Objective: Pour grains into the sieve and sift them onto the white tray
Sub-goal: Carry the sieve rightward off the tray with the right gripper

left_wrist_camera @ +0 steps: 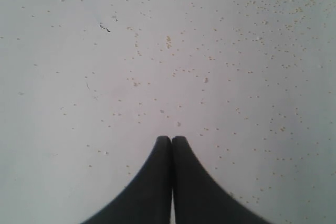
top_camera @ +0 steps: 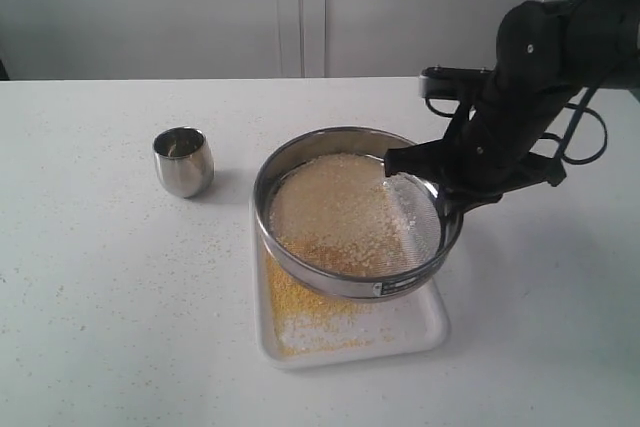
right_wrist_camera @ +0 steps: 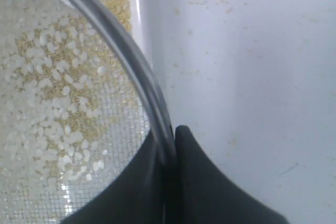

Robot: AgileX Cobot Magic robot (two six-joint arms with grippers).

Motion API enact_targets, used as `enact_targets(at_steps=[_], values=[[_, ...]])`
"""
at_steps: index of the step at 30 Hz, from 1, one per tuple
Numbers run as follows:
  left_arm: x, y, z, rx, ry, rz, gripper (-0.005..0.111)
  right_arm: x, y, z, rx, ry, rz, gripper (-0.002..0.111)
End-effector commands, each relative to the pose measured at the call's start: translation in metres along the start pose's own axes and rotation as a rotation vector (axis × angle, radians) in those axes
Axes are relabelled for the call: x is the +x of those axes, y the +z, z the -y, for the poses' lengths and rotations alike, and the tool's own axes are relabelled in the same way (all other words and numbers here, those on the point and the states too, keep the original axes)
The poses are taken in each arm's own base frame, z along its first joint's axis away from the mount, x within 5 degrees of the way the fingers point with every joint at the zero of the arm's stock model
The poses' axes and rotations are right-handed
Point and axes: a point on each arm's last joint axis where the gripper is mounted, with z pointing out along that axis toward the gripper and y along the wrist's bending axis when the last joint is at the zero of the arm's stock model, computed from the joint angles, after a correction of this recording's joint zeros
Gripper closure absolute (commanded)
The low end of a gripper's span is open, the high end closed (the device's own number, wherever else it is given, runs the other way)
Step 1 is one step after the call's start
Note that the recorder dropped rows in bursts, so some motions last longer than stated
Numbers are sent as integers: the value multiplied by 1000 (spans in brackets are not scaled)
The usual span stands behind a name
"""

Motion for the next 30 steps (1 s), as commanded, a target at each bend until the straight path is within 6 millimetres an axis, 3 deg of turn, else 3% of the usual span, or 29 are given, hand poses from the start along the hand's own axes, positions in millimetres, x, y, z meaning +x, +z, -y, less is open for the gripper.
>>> enact_targets(at_steps=[1,20,30], values=[[3,0,1,7,-9,-8,107,-6,-17,19,-8,39,31,108],[3,0,1,7,-9,-8,107,-22,-26,112,72,229,93,108],[3,0,1,7,-9,-8,107,-29,-10,137,66,345,131,108]])
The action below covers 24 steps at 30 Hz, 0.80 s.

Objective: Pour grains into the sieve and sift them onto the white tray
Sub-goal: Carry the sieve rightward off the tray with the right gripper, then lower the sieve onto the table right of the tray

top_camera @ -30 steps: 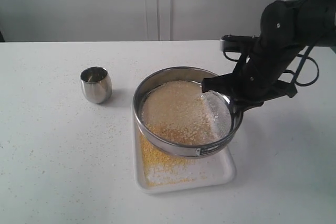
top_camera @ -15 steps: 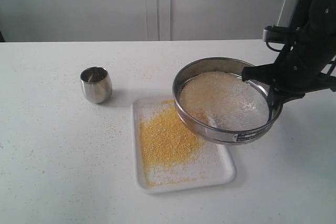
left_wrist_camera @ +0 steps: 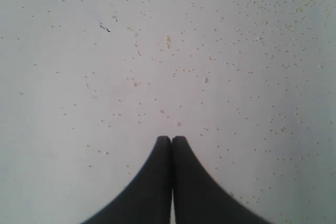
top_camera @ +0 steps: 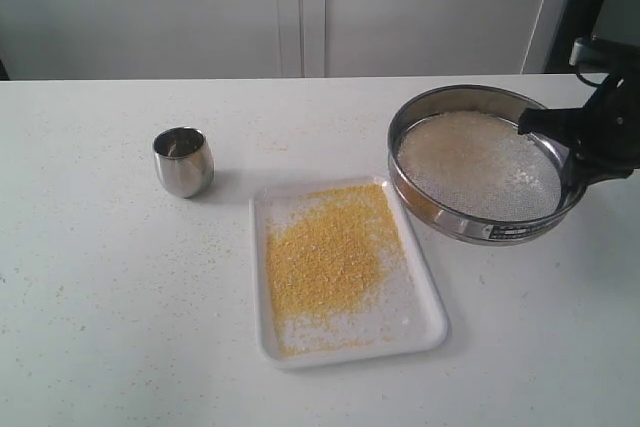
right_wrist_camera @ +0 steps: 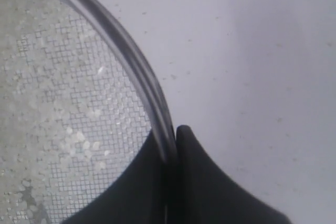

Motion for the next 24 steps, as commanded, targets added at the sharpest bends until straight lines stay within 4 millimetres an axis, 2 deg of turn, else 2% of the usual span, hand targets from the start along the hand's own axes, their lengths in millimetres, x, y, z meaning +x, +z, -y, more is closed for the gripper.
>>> enact_targets(at_steps=[1,14,24], values=[[3,0,1,7,-9,-8,107,-7,7,11,-15,92,30,108],[3,0,1,7,-9,-8,107,-17,26,45,11,227,76,108],[3,0,1,7,-9,-8,107,-15,61,52,29,260,40,108]])
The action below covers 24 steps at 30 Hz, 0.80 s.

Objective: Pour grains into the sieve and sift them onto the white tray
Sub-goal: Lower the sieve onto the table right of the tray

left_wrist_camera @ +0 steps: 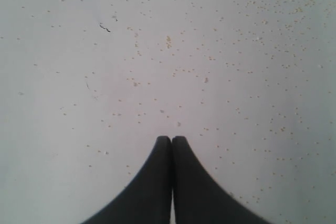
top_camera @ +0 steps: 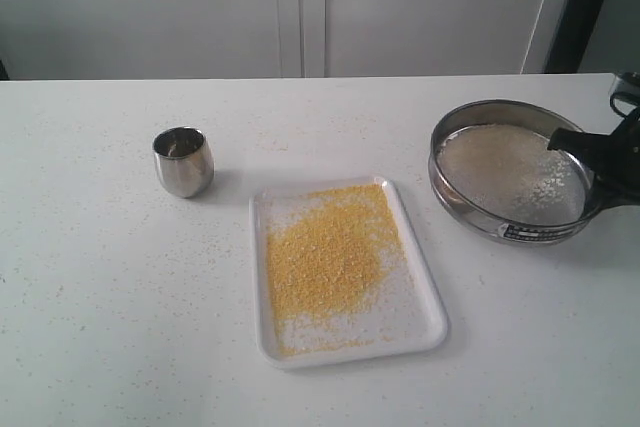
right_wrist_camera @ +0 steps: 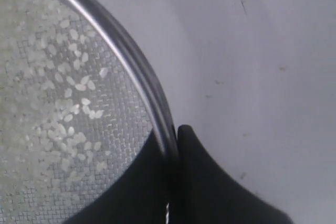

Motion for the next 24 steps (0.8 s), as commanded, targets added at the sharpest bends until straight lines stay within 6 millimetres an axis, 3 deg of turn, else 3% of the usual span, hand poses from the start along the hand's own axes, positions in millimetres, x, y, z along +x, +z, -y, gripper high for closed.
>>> enact_targets(at_steps=[1,20,24], values=[[3,0,1,7,-9,-8,107,-2,8,3,-8,49,18,108],[3,0,1,7,-9,-8,107,2,25,6,5,70,-17,108],[3,0,1,7,-9,-8,107,2,25,6,5,70,-17,99]])
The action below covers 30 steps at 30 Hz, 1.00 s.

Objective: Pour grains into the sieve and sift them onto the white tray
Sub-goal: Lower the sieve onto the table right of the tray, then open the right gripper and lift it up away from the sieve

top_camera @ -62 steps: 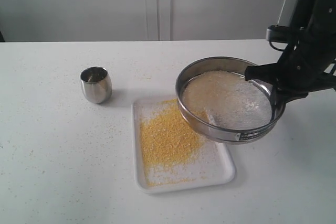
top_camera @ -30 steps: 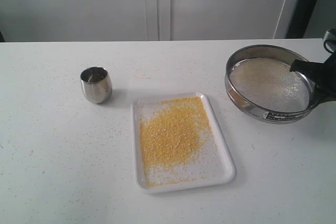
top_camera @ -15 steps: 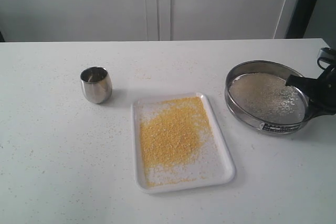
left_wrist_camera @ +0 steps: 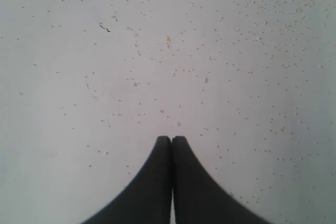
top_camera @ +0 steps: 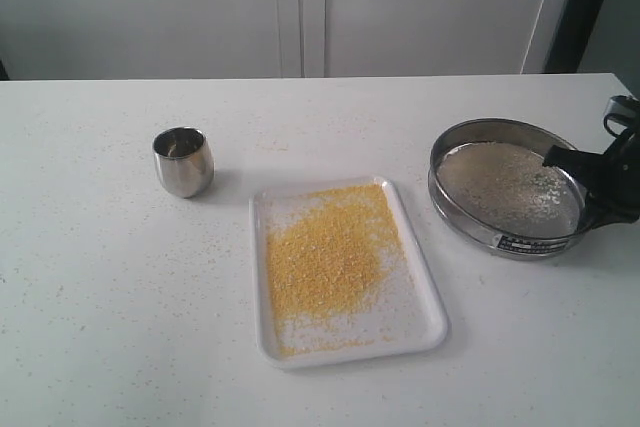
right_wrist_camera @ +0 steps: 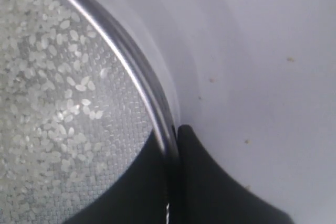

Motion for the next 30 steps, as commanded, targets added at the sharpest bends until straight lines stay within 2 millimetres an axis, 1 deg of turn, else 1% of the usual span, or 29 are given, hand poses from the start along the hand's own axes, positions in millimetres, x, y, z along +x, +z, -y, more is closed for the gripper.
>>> enact_targets(at_steps=[1,3,4,5,6,8,13,15,21,26,30], values=[[3,0,1,7,-9,-8,107,-3,1,0,-10,21,19,94],[3,0,1,7,-9,-8,107,-3,1,0,-12,24,19,86],[3,0,1,7,-9,-8,107,-3,1,0,-12,26,19,77],[3,0,1,7,-9,-8,107,-3,1,0,-12,26,19,73],[3,0,1,7,-9,-8,107,-3,1,0,-12,26,19,65],[3,0,1,7,-9,-8,107,-3,1,0,-12,26,19,59],[3,0,1,7,-9,-8,107,-3,-1,0,-14,28,20,59],[3,0,1,7,-9,-8,107,-5,-9,-2,-21,26,31,59],[3,0,1,7,-9,-8,107,-10,-44,-7,-51,18,95,59],[3,0,1,7,-9,-8,107,-8,-63,-10,-64,15,104,59],[3,0,1,7,-9,-8,107,-5,-76,-17,-87,4,114,59]])
